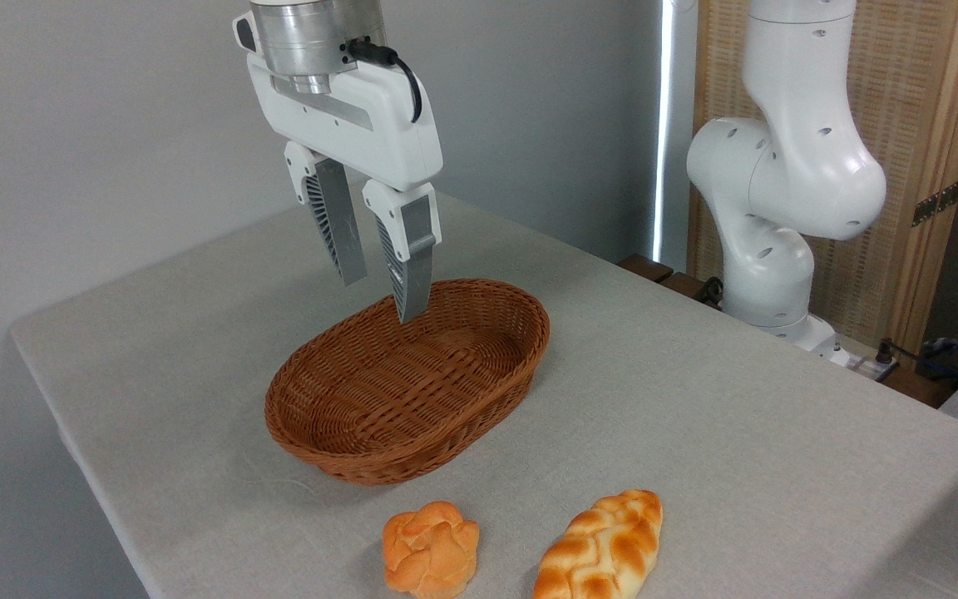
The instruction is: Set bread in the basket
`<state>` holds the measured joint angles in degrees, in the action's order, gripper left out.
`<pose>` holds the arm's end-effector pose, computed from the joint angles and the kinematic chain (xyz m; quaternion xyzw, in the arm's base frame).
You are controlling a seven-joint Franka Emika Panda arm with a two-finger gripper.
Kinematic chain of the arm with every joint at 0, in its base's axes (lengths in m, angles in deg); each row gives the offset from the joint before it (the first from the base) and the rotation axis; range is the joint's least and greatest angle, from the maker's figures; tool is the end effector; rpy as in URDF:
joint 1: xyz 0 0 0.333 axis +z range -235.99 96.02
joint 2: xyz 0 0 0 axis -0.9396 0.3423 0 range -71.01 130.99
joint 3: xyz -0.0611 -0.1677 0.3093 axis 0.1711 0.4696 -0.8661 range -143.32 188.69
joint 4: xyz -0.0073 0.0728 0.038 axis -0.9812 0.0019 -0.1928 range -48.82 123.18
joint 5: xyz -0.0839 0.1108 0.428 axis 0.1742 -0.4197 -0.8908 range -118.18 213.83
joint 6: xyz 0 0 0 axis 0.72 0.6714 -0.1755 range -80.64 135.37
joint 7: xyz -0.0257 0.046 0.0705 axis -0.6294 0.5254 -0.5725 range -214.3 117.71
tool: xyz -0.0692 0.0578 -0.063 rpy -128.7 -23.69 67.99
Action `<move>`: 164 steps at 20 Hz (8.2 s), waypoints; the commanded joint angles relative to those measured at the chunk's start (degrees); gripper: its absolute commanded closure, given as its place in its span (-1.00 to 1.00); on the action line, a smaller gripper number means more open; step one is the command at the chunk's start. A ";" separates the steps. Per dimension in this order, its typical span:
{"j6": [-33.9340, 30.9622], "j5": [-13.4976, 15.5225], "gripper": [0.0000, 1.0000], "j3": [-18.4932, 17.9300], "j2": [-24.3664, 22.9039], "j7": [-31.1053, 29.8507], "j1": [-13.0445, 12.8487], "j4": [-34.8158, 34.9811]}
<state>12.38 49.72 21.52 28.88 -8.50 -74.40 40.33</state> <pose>0.6073 -0.0379 0.6483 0.9304 -0.3663 0.0050 0.0160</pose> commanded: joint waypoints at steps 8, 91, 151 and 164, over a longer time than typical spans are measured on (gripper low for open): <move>0.36 0.66 -1.00 -0.24 -0.47 0.72 0.28 0.27; 40.70 -6.38 0.46 -8.23 7.53 20.67 0.72 23.47; 15.30 6.90 -1.00 -7.88 -1.97 -8.07 -11.32 14.86; 15.30 6.72 -1.00 -7.88 -1.97 -7.90 -11.32 13.81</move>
<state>27.70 57.17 14.08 26.97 -16.41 -85.32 55.31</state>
